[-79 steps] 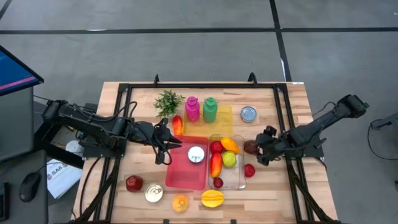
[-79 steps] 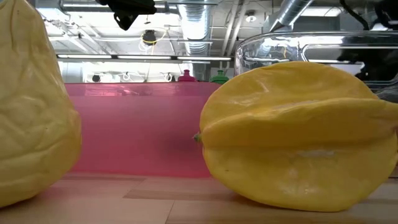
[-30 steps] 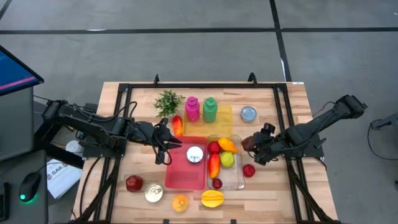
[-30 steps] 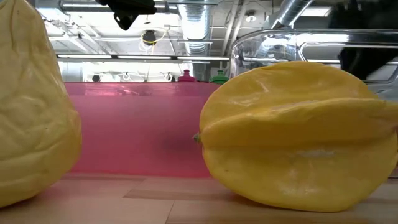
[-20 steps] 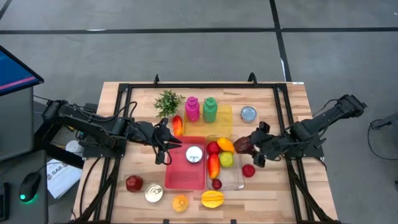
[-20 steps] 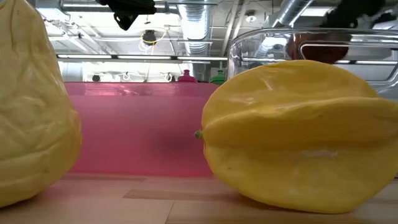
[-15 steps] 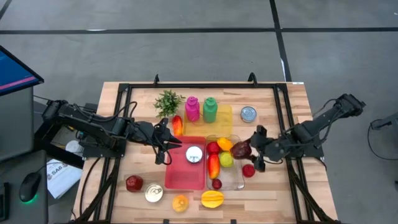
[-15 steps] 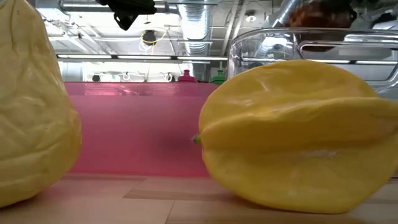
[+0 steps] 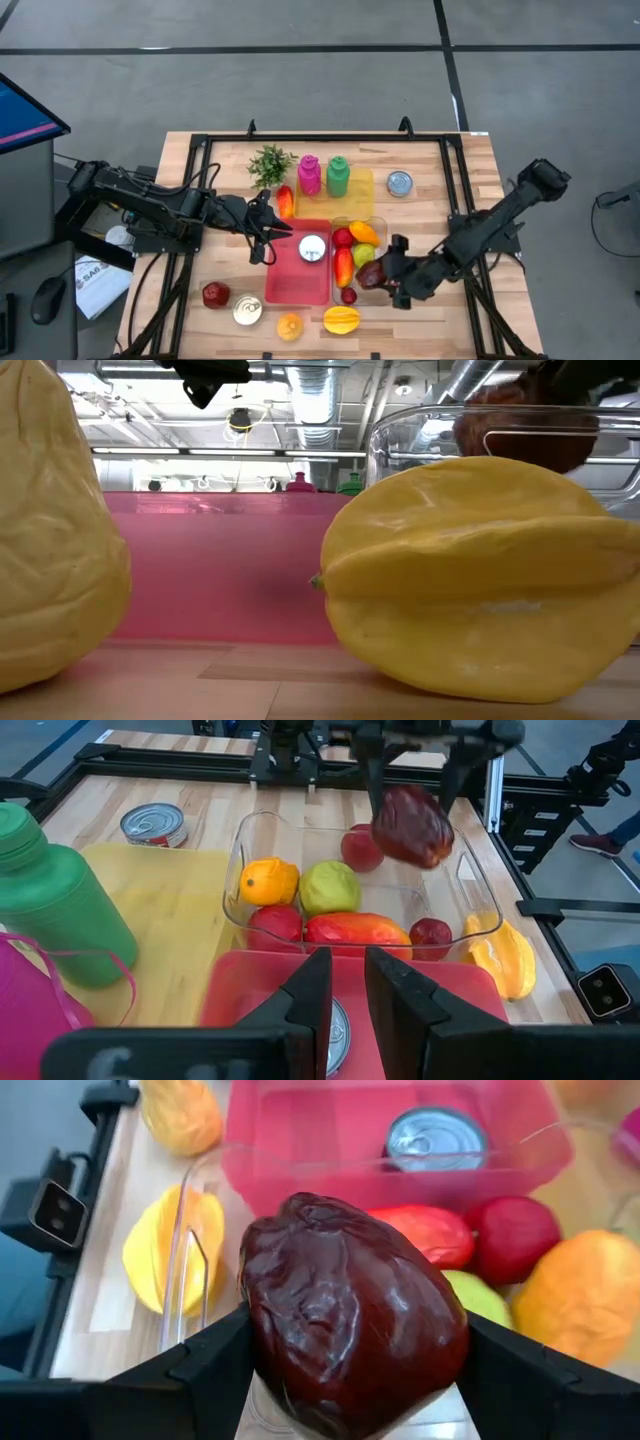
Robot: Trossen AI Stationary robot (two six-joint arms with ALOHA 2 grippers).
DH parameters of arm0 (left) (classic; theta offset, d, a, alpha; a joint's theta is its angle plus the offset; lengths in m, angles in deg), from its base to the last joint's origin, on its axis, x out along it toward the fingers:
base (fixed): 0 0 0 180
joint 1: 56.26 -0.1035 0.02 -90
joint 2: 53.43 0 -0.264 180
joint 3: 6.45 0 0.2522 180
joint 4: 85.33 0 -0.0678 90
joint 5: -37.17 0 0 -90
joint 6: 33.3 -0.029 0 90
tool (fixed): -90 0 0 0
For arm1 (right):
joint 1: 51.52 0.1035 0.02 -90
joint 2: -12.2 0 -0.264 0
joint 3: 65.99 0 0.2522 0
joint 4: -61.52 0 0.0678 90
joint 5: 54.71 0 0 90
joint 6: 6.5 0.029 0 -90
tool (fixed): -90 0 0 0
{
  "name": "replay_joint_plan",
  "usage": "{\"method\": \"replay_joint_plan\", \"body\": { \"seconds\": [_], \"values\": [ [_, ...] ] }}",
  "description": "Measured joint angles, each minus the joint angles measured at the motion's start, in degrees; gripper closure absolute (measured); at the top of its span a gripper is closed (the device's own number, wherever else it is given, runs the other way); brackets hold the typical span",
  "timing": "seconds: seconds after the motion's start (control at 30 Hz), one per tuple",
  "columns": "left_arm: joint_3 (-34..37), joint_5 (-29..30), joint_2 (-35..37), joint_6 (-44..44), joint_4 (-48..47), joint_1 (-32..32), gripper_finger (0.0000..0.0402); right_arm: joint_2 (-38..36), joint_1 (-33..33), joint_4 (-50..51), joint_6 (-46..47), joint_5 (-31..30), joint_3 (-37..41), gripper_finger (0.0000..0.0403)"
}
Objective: Pick & Place Food Item
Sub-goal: Put the right dark red apple into the transparent bin, then put the pomegranate on the left into the transparent bin
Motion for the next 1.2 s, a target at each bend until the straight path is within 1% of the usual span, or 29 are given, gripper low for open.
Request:
{"method": "replay_joint_plan", "body": {
  "seconds": [0.1, 0.27, 0.37, 0.67, 0.77, 0.93, 1.03, 1.1, 1.2],
  "values": [
    [0.0, 0.0, 0.0, 0.0, 0.0, 0.0, 0.0349, 3.0, 0.0, -1.9, -0.2, 0.0, 0.0, 0.0116],
    [0.0, 0.0, 0.0, 0.0, 0.0, 0.0, 0.0349, 5.8, 0.0, -2.9, -0.2, 0.1, 0.0, 0.0116],
    [0.0, 0.0, 0.0, 0.0, 0.0, 0.0, 0.0349, 6.8, 0.0, -4.7, -0.2, 0.3, 0.0, 0.0116],
    [0.0, 0.0, 0.0, 0.0, 0.0, 0.0, 0.0349, 7.4, -0.1, -4.4, 0.1, 1.7, 0.0, 0.0116],
    [0.0, 0.0, 0.0, 0.0, 0.0, 0.0, 0.0349, 7.4, 0.3, -4.2, -2.0, 1.9, 0.0, 0.0098],
    [0.0, 0.0, 0.0, 0.0, 0.0, 0.0, 0.0349, 7.4, 0.3, -4.2, -3.6, 2.7, 0.0, 0.0043],
    [0.0, 0.0, 0.0, 0.0, 0.0, 0.0, 0.0349, 6.8, -0.1, -1.1, -3.8, 6.8, -1.6, 0.0019],
    [0.0, 0.0, 0.0, 0.0, 0.0, 0.0, 0.0349, 6.1, -0.8, 1.6, -3.8, 9.6, -3.7, 0.0012],
    [0.0, 0.0, 0.0, 0.0, 0.0, 0.0, 0.0349, 4.4, -1.4, 5.3, -3.8, 10.8, -5.8, 0.0009]
  ]
}}
